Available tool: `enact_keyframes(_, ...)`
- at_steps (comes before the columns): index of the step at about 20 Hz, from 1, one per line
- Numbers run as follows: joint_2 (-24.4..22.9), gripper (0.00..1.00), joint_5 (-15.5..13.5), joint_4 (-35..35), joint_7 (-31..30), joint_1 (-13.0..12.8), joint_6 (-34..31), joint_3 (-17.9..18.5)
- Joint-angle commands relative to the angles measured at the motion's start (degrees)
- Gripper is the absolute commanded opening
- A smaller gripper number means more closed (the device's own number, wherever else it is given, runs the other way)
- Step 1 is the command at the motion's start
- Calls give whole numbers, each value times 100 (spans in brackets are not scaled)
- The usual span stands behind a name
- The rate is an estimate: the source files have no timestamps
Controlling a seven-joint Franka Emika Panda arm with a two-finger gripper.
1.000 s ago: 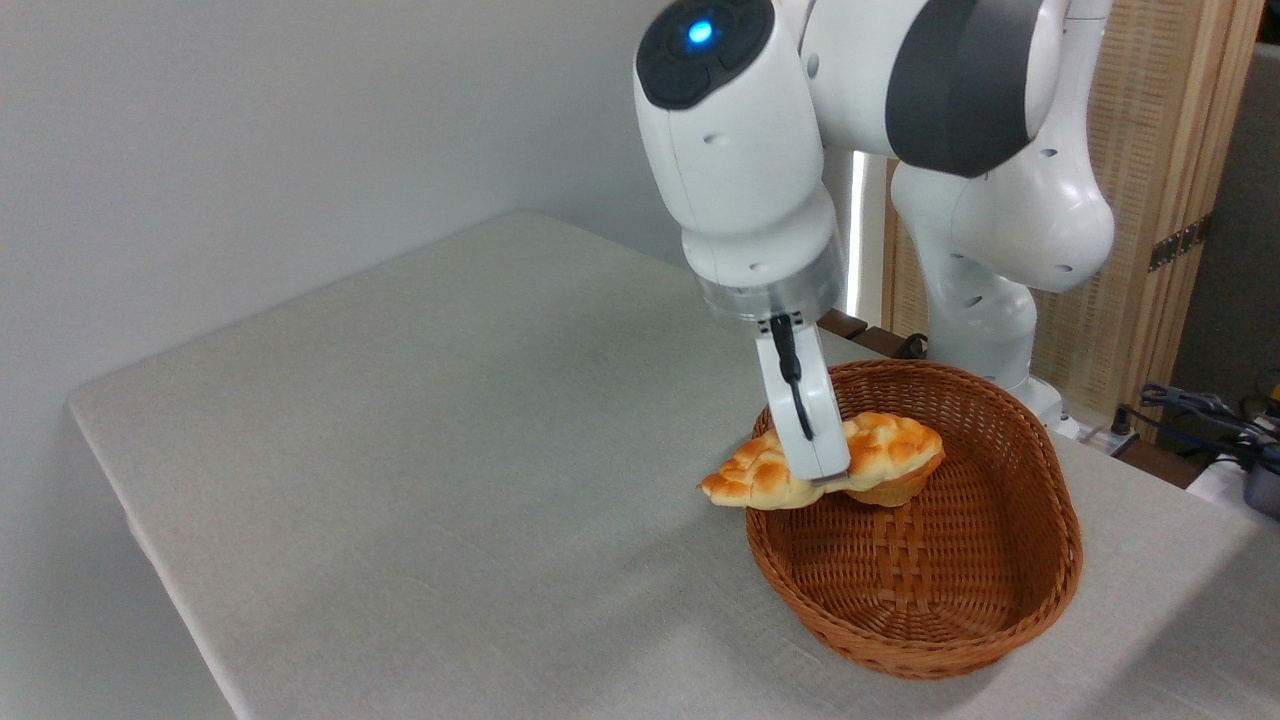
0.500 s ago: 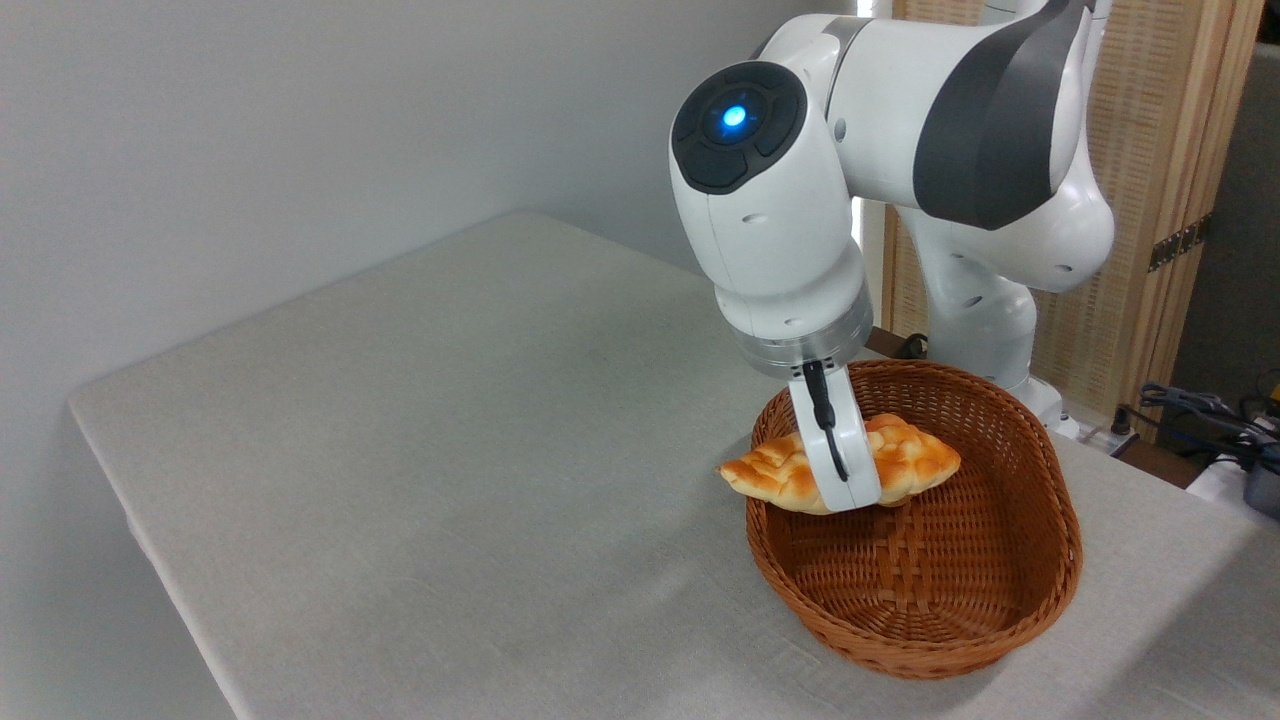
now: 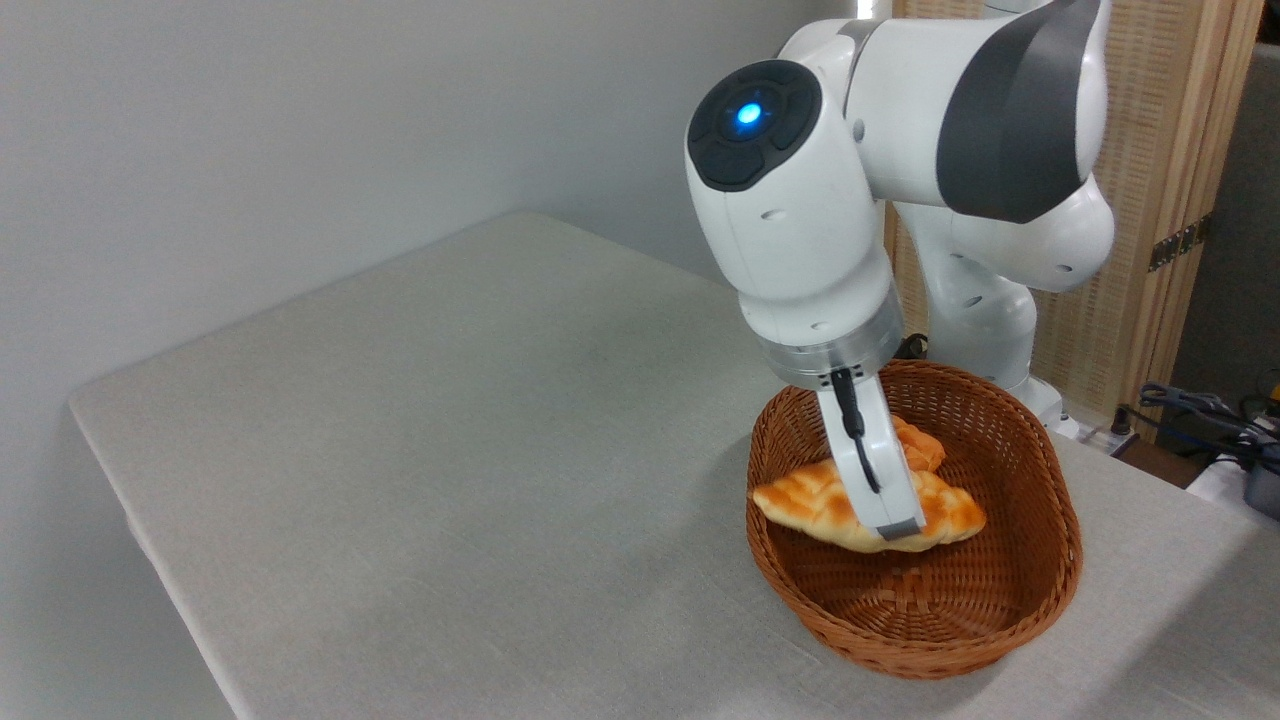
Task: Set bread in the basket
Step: 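Open the gripper to release the loaf and raise it away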
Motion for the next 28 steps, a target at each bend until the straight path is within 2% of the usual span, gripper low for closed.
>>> enact_keyframes(1, -34, 100, 94, -6, 163, -90, 72, 150)
enact_keyframes(5, -42, 100, 6, 151, 110, -90, 54, 133)
enact_keyframes(6, -51, 100, -90, 292, 84, -81, -24, 89)
enact_keyframes(9, -112, 100, -774, 670, -48, 33, -201, -17)
enact_keyframes(11, -104, 100, -1092, 986, -502, 173, -210, -340)
enact_keyframes(14, -43, 100, -1295, 1382, -1653, 507, -210, -1209)
enact_keyframes(17, 19, 100, -1321, 1759, -2848, 587, -201, -1791)
enact_keyframes(20, 378, 100, -1392, 2296, -3860, 622, -192, -2178)
enact_keyframes(23, 686, 100, -1366, 2674, -4801, 964, -17, -2810)
enact_keyframes(26, 722, 100, -1304, 2684, -5434, 974, 430, -3005)
enact_keyframes(28, 722, 100, -1208, 2657, -5498, 974, 589, -3023)
